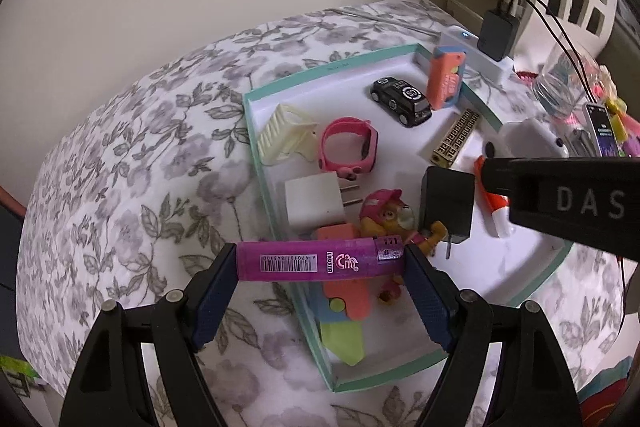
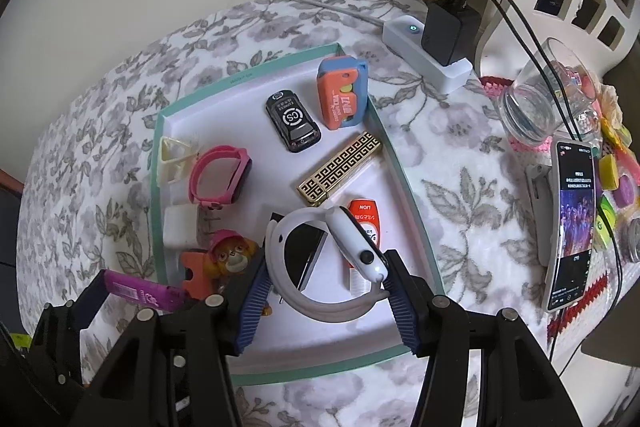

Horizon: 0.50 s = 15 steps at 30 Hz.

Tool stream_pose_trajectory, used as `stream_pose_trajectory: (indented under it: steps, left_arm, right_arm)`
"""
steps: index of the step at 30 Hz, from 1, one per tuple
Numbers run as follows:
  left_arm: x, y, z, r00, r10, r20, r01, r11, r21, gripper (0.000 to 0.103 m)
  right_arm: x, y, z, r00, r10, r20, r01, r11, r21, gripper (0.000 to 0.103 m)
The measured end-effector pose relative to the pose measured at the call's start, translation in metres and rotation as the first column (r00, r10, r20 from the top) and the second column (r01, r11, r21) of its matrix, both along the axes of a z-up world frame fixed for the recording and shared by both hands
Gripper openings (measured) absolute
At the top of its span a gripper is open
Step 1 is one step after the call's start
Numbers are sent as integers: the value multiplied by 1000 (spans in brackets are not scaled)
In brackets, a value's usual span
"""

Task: Organize rigid objects
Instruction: 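Open left gripper releasing lighter in tray while right gripper releases white watch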

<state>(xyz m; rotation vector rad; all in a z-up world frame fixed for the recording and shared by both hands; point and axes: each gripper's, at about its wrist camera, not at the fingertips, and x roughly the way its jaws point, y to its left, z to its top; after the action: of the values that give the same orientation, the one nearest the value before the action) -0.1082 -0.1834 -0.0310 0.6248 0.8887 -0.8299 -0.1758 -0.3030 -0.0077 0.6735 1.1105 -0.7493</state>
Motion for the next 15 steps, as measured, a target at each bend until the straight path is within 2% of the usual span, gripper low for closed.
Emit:
stream_pose_trajectory:
  steps: [15]
  left_arm:
    - [1,-4,-12,1000,0,-28,1,999,37,82]
  right_arm:
    - [8,4,-25,996,47,-75,-45,998,38,59]
